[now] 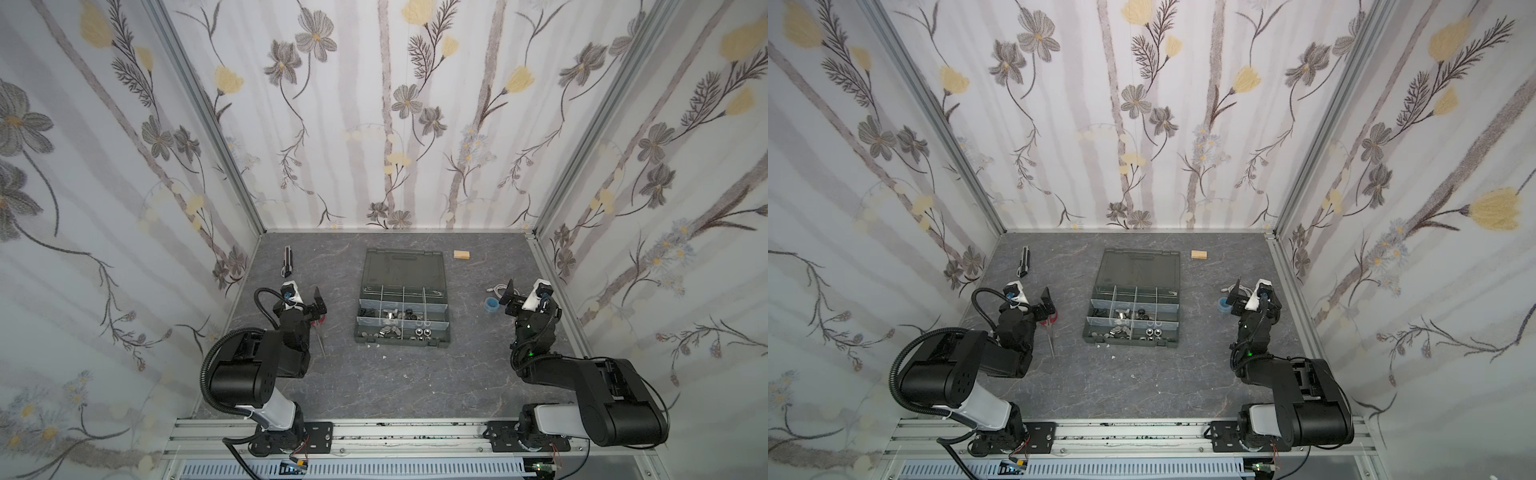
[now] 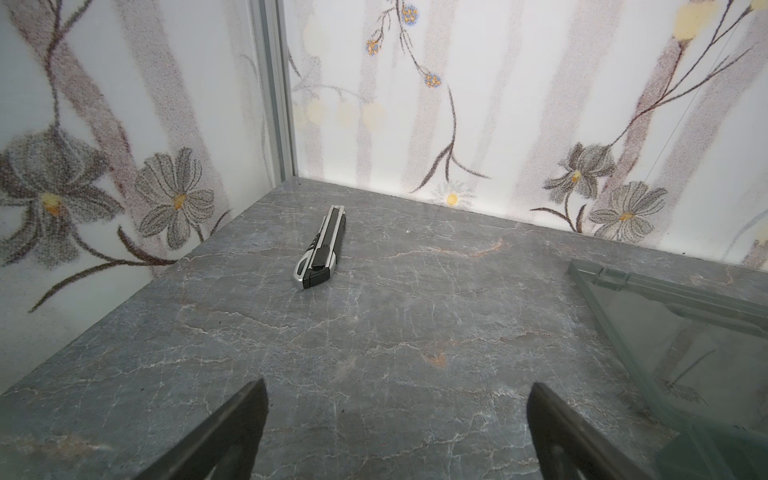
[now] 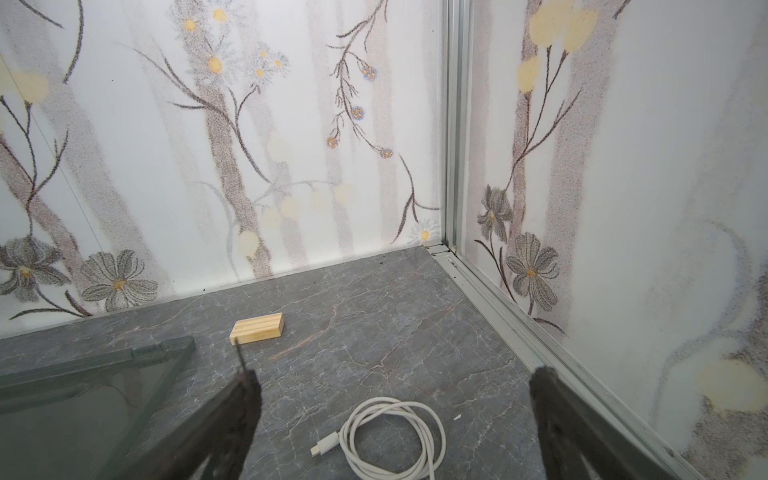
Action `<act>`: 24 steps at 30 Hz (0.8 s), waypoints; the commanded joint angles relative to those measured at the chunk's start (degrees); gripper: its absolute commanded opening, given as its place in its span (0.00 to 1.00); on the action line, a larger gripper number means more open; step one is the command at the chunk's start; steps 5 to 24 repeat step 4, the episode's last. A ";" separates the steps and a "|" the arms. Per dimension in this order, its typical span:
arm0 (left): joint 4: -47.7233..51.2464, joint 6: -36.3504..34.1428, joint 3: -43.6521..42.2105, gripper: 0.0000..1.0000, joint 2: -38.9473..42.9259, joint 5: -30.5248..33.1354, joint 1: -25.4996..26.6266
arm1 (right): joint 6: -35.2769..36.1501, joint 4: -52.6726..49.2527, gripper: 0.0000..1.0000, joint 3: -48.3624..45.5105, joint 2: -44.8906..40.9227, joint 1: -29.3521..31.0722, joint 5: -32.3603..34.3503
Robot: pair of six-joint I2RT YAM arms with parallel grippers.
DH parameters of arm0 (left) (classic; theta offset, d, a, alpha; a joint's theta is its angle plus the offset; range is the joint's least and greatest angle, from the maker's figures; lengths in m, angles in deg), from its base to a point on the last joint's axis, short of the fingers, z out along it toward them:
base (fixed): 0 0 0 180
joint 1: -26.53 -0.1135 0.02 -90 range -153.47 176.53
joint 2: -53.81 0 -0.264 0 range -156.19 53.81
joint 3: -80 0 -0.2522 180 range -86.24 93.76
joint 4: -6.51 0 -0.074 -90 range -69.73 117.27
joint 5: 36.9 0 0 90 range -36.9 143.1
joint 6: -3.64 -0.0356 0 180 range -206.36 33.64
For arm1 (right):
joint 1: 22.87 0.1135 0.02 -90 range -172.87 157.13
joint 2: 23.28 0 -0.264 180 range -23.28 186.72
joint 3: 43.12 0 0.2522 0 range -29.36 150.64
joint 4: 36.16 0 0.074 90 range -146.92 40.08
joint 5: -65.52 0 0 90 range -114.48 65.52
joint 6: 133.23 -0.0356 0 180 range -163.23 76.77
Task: Sort the screws and nuts into containers
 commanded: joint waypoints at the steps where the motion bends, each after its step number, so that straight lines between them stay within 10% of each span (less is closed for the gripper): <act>1: -2.86 0.36 0.20 1.00 -0.01 -0.13 -0.02 | 0.02 0.84 1.00 0.18 -0.06 -0.13 -0.82; 24: -2.88 0.31 0.19 1.00 -0.03 -0.13 -0.02 | 0.18 1.86 1.00 -0.58 -0.45 -0.06 -0.89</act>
